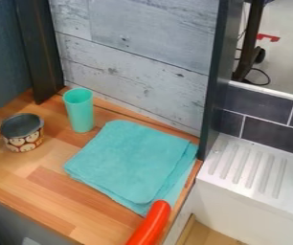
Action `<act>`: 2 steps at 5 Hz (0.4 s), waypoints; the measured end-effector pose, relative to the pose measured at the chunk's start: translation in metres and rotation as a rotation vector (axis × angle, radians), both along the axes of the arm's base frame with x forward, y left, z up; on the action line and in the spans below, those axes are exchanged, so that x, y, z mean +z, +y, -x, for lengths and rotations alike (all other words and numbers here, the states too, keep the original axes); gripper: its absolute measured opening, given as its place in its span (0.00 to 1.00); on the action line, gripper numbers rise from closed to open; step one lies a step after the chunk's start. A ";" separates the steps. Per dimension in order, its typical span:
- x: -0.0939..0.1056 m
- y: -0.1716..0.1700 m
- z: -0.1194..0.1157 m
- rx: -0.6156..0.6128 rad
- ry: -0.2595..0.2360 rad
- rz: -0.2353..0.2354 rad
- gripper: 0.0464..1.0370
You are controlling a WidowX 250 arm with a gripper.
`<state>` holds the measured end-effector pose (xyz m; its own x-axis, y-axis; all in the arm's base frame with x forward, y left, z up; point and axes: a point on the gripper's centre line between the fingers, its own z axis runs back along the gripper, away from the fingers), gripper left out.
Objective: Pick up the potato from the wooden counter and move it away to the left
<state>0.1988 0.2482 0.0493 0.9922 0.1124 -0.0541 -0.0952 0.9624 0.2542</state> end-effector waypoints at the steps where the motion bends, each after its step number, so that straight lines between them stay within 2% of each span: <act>1: 0.020 -0.012 0.009 0.012 -0.031 0.007 0.96; 2: 0.053 -0.041 0.020 0.034 -0.070 0.037 0.96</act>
<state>0.1791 0.2068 0.1023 0.9894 0.1449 0.0101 -0.1438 0.9670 0.2103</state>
